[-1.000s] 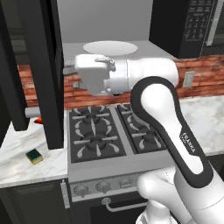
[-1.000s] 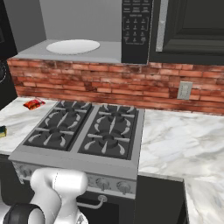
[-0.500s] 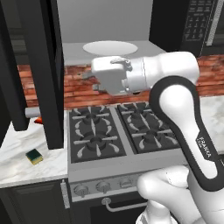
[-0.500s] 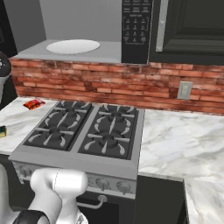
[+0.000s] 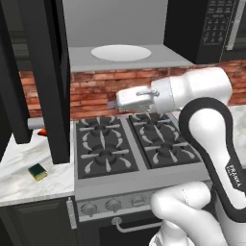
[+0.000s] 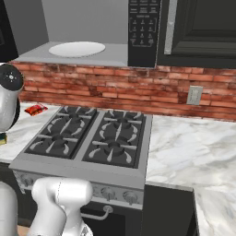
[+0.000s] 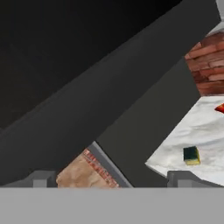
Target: Place the sponge inside the microwave to prepare for sanitizing.
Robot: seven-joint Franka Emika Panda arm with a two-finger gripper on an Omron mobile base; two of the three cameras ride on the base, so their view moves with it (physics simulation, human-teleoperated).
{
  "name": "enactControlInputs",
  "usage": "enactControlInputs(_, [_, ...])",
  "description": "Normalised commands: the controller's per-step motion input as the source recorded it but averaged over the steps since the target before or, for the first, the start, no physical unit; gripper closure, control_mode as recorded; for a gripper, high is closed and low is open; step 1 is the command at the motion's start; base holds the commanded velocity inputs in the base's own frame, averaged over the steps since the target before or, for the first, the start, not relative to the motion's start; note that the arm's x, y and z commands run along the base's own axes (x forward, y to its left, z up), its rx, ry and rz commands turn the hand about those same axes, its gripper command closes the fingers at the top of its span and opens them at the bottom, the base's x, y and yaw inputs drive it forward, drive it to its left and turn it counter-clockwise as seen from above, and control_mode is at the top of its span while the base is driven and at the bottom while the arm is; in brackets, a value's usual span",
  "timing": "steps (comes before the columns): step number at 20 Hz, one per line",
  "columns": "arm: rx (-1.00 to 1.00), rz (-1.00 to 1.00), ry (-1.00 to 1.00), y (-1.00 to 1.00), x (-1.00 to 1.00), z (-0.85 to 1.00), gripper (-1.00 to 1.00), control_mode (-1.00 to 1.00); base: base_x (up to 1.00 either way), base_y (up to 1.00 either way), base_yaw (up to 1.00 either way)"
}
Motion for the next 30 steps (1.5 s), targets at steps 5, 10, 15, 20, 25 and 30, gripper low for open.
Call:
enactControlInputs(5, [-0.22,0.0,-0.3,-0.03,0.1,-0.68,-1.0,-1.0,0.0,0.0,0.0])
enactControlInputs(10, [-0.22,0.0,-0.13,0.0,0.32,-0.61,-1.0,-1.0,0.0,0.0,0.0])
enactControlInputs(15, [-0.1,0.0,0.0,0.0,0.4,-0.5,-1.0,-1.0,0.0,0.0,0.0])
enactControlInputs(20, [-0.02,0.0,-0.02,0.06,0.36,-0.44,-1.0,-1.0,0.0,0.0,0.0])
enactControlInputs(25, [-0.06,0.0,-0.01,0.37,0.33,-0.39,-1.0,-1.0,0.0,0.0,0.0])
enactControlInputs(30, [-0.06,-0.01,0.01,0.35,0.28,-0.27,-1.0,-1.0,0.0,0.0,0.0])
